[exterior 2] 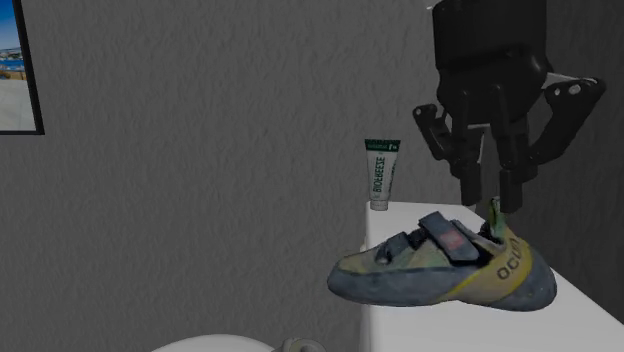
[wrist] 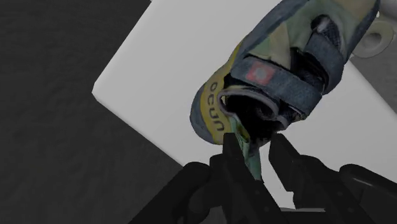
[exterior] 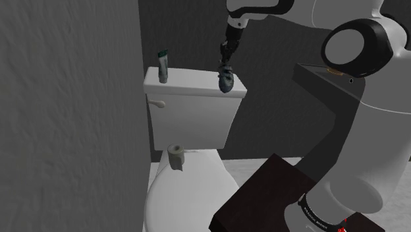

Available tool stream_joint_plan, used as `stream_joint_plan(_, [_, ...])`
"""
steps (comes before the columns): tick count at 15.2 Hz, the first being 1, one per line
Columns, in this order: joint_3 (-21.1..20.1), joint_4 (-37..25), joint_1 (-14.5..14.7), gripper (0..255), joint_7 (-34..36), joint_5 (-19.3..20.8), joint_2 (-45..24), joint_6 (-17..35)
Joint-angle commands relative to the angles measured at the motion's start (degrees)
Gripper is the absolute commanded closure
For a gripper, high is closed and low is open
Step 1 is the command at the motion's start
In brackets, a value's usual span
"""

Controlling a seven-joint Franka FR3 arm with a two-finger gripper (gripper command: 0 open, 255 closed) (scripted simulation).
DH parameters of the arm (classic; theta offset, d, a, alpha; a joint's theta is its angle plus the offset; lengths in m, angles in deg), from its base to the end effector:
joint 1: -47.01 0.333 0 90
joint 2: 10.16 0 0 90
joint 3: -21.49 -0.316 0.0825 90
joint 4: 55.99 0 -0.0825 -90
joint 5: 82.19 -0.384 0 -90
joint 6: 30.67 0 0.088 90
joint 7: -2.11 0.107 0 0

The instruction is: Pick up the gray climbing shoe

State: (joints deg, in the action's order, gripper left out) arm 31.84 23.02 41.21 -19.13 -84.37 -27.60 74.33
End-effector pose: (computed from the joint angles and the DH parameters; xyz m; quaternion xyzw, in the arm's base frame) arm 0.6455 -0.1654 0.5585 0.9959 0.0469 0.0704 0.0321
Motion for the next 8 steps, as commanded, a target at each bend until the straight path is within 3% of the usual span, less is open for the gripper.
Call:
stream_joint_plan(1, [0.04,-1.83,-0.13,255,-0.12,-0.05,-0.11,-1.77])
stream_joint_plan(8, [0.08,-7.47,-0.42,255,-0.21,-0.26,-1.22,-6.30])
